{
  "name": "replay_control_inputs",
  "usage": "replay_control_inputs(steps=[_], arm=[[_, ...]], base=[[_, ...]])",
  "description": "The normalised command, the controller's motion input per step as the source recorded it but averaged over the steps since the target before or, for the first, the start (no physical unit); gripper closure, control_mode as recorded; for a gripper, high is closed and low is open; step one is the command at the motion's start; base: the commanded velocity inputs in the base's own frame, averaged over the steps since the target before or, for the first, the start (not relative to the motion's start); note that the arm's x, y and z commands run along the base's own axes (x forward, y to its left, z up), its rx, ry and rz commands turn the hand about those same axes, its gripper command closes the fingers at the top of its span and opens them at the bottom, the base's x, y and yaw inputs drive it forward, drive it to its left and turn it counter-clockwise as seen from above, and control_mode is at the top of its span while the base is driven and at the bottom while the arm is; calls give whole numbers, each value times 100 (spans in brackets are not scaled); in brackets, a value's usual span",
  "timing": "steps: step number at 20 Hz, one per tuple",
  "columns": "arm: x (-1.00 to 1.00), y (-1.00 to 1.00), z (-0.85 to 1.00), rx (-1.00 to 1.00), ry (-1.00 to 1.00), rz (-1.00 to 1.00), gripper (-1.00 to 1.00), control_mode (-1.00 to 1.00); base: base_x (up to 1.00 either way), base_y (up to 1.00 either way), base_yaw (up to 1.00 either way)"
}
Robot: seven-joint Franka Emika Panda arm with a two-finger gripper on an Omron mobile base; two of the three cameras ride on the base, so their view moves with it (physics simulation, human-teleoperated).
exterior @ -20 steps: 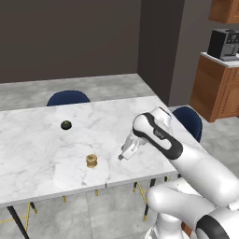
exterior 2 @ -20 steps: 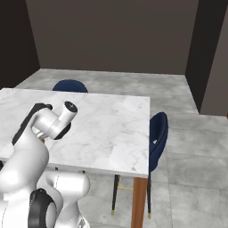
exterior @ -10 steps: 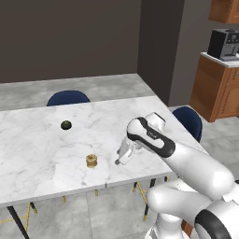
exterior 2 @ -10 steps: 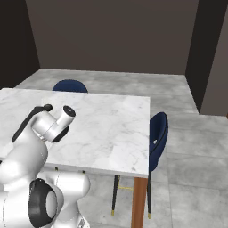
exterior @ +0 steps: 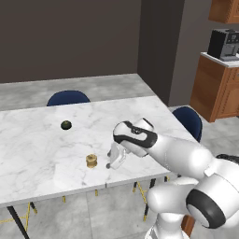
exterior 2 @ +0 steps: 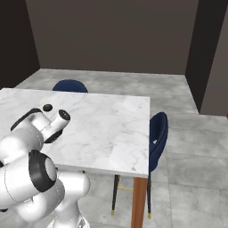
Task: Pick the candle and candle from the dining table and place them in the open cabinet. Close the cabinet after placing the objects.
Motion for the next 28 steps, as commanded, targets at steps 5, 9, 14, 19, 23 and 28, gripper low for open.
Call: replay_control_inputs(steps=[5,9,14,19,23,28], arm=[[17,12,-19,0,-6,10,-100,-100],[1,0,-11,5,-8,15,-100,-100],[0,0,-7,9,-11,16,-100,-100],[0,0,-2,14,-6,13,-100,-100],[0,0,0,13,-3,9,-100,-100],[0,0,0,10,0,0,-100,-100]], base=[[0,0,0],[0,0,0],[0,0,0],[0,0,0],[0,0,0],[0,0,0]])
